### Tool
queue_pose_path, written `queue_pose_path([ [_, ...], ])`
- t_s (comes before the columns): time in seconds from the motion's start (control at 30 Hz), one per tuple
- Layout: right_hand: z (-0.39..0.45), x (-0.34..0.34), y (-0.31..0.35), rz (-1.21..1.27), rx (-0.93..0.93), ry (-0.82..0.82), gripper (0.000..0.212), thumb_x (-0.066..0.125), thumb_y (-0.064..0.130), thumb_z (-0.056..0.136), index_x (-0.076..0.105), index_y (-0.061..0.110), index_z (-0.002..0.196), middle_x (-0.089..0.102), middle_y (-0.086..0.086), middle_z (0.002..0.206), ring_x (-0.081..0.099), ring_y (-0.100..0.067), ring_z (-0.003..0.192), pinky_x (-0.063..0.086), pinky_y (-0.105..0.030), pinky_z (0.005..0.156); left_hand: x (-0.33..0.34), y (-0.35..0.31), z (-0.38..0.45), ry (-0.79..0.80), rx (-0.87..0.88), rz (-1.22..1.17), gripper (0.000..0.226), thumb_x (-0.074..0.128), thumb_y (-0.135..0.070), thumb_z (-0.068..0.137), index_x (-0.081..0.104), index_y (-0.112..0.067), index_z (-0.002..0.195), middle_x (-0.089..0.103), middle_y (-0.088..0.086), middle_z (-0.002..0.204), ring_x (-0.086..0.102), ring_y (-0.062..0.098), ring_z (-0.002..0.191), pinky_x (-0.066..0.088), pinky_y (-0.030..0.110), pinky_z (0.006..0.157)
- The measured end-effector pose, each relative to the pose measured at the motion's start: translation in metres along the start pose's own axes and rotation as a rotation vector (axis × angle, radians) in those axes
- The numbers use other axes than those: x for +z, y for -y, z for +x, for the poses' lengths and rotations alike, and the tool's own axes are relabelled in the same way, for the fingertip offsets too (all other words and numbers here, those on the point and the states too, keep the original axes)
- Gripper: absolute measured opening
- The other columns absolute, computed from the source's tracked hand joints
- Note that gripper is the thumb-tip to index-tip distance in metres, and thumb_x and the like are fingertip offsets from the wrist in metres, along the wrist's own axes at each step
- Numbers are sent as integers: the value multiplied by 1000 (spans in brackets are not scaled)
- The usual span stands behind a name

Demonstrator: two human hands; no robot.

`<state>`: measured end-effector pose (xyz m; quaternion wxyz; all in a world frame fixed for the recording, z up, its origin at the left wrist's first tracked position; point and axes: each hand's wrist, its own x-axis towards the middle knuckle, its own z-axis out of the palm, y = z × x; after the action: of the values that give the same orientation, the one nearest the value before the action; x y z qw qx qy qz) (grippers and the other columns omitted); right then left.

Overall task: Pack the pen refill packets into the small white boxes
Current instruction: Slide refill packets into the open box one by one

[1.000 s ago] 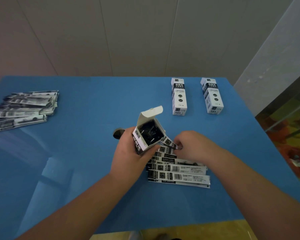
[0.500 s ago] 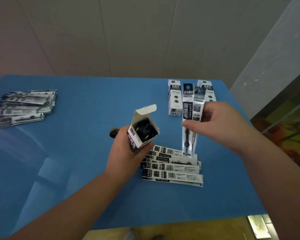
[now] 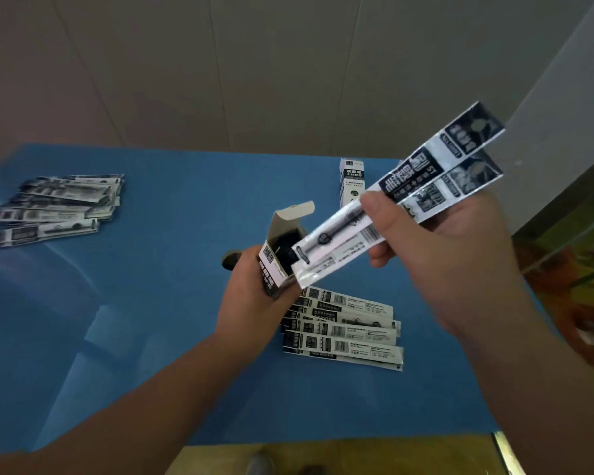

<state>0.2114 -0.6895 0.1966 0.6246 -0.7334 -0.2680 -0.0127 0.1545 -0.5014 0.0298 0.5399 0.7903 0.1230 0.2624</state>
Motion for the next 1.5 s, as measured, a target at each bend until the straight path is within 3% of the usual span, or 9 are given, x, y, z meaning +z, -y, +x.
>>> queue_pose_path([
  [0.27, 0, 16, -2, -146, -15, -9, 15, 75, 34, 90, 71, 21, 84, 75, 4, 72, 72, -12, 59, 60, -37, 57, 3, 1, -2, -31, 53, 81, 45, 76, -52, 76, 48, -64, 109, 59, -30, 112, 64, -5, 99, 54, 27, 71],
  [0.47, -6, 30, -13, -167, 88, 78, 13, 75, 36, 87, 71, 25, 83, 74, 16, 74, 72, -1, 66, 61, -25, 59, 5, 1, -3, -37, 81, 139, 48, 76, -53, 74, 44, -67, 107, 59, -25, 107, 63, 2, 96, 58, 36, 71],
  [0.57, -7, 41, -20, -215, 192, 140, 14, 78, 40, 83, 71, 27, 82, 73, 16, 77, 71, 0, 71, 60, -23, 63, 5, -4, -1, -35, 161, 148, 42, 76, -50, 75, 46, -65, 100, 61, -25, 101, 65, 4, 86, 58, 32, 55],
  [0.73, -8, 42, -16, -386, 90, 276, 25, 65, 57, 83, 65, 34, 89, 66, 19, 88, 64, 2, 83, 52, -19, 66, 8, -9, 0, -34, 205, 118, 33, 75, -46, 79, 48, -59, 94, 61, -23, 100, 62, 10, 85, 55, 34, 54],
  [0.9, -9, 40, -18, -408, 43, 220, 17, 63, 45, 90, 60, 30, 83, 63, 12, 82, 60, -4, 79, 42, -13, 60, 7, 0, 1, -45, 115, 127, 35, 81, -47, 78, 51, -51, 96, 61, -22, 96, 64, 6, 81, 55, 33, 54],
  [1.07, -6, 60, -28, -567, 90, 252, 16, 69, 38, 91, 66, 36, 75, 46, 18, 125, 31, -5, 119, 30, -5, 83, 8, -5, 0, -48, 153, 88, 28, 71, -37, 74, 49, -51, 86, 60, -22, 87, 58, 15, 67, 52, 46, 46],
  [1.3, 5, 49, -23, -715, 63, 330, 20, 64, 45, 88, 73, 28, 84, 51, 18, 131, 36, -10, 127, 31, -26, 84, 4, -14, -1, -54, 200, 81, 36, 76, -35, 76, 53, -57, 94, 60, -32, 100, 63, 0, 83, 52, 17, 56],
  [1.43, 9, 55, -21, -821, 24, 488, 15, 61, 29, 90, 66, 30, 76, 63, 13, 101, 50, -18, 107, 49, -32, 79, 8, -6, -1, 32, 103, 117, 23, 75, -32, 77, 53, -26, 83, 57, -3, 75, 54, 20, 66, 48, 51, 54],
  [1.5, 15, 59, -19, -898, 82, 597, 25, 59, 22, 89, 53, 28, 65, 67, 6, 96, 55, -20, 98, 54, -35, 76, 9, -5, -2, 55, 93, 151, 25, 75, -29, 77, 52, -22, 83, 57, -2, 76, 55, 25, 70, 47, 54, 57],
])
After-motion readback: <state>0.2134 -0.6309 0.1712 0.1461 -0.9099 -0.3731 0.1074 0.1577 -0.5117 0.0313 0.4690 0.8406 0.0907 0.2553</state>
